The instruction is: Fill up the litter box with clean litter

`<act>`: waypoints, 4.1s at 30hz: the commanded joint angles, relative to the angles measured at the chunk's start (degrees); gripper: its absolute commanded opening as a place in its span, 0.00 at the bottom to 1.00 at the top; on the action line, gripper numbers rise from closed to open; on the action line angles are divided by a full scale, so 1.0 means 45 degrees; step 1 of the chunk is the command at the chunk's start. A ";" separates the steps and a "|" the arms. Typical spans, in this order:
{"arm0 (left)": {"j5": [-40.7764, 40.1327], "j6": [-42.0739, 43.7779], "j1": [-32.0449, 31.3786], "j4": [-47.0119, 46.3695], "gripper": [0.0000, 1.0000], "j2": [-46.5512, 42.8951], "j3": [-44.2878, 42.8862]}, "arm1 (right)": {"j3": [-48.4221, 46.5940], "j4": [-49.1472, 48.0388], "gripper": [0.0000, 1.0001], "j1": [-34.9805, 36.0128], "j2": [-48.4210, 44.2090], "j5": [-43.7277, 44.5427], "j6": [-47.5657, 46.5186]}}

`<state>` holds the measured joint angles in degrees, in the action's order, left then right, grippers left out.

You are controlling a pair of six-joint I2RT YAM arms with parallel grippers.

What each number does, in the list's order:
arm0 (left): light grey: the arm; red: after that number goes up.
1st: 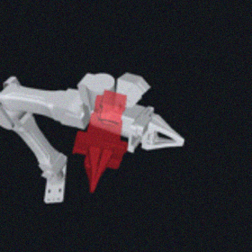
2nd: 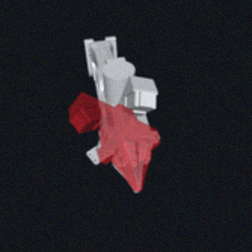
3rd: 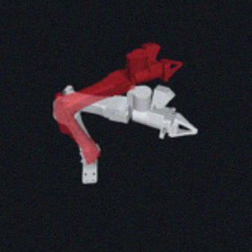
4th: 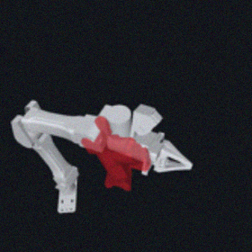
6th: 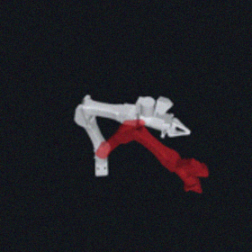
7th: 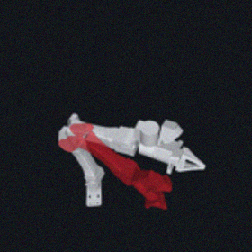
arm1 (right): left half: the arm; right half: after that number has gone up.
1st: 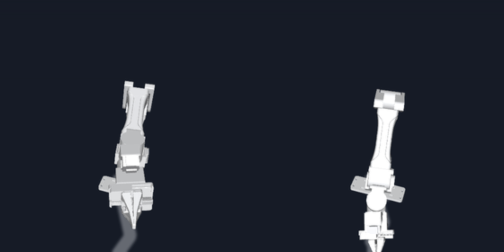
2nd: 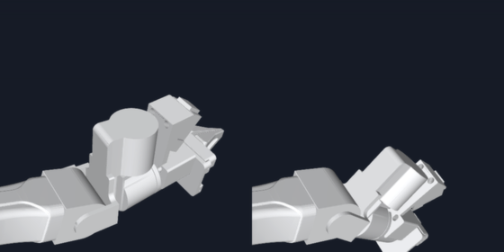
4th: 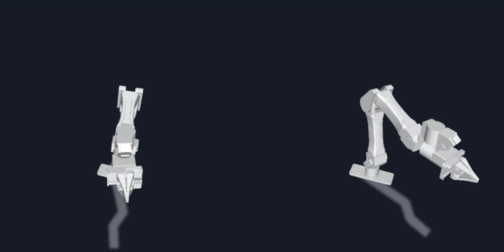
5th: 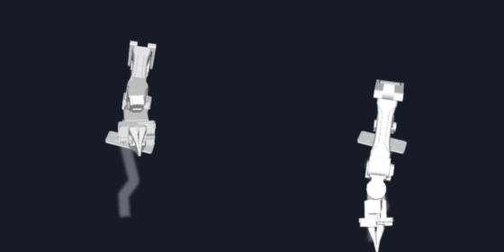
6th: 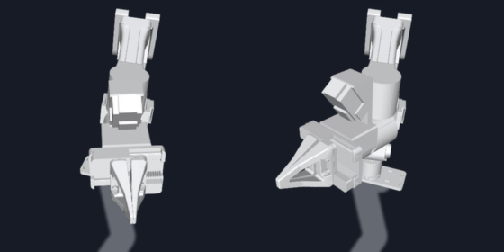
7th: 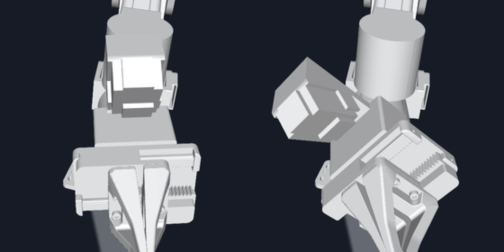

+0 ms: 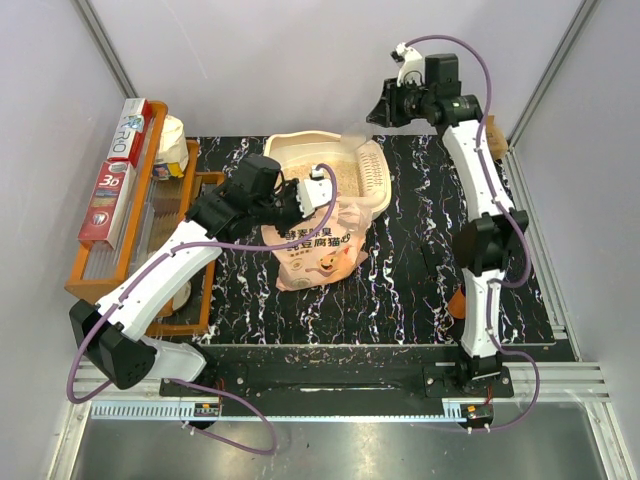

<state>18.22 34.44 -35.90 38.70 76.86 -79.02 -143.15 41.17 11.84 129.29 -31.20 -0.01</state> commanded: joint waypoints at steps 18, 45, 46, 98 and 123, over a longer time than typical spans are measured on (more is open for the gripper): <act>0.0307 -0.1597 0.0185 -0.1666 0.00 -0.0342 0.0100 | 0.4780 0.6359 0.00 -0.0033 -0.6956 -0.5411 -0.6598; 0.0756 -0.2281 0.0185 -0.1822 0.00 -0.0400 -0.0369 | 0.9643 0.1397 0.00 0.3053 -0.7229 0.2828 0.1995; 0.0776 -0.2339 0.0204 -0.1841 0.00 -0.0362 -0.0408 | 0.9624 0.1476 0.00 0.3053 -0.7132 0.2948 0.1898; 0.1186 -0.6051 0.0068 -0.2623 0.00 -0.0849 0.0490 | 1.7728 -1.1214 0.00 0.3639 -0.6271 -0.5313 0.9999; -0.0044 -0.4313 0.0068 -0.1452 0.00 -0.1142 0.0198 | 1.7554 -1.7391 0.00 0.1297 -0.5177 -0.8905 1.6116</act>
<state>18.15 12.99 -35.46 36.36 73.21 -73.93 -63.51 -31.07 19.88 107.92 -68.42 67.40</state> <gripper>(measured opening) 0.071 0.321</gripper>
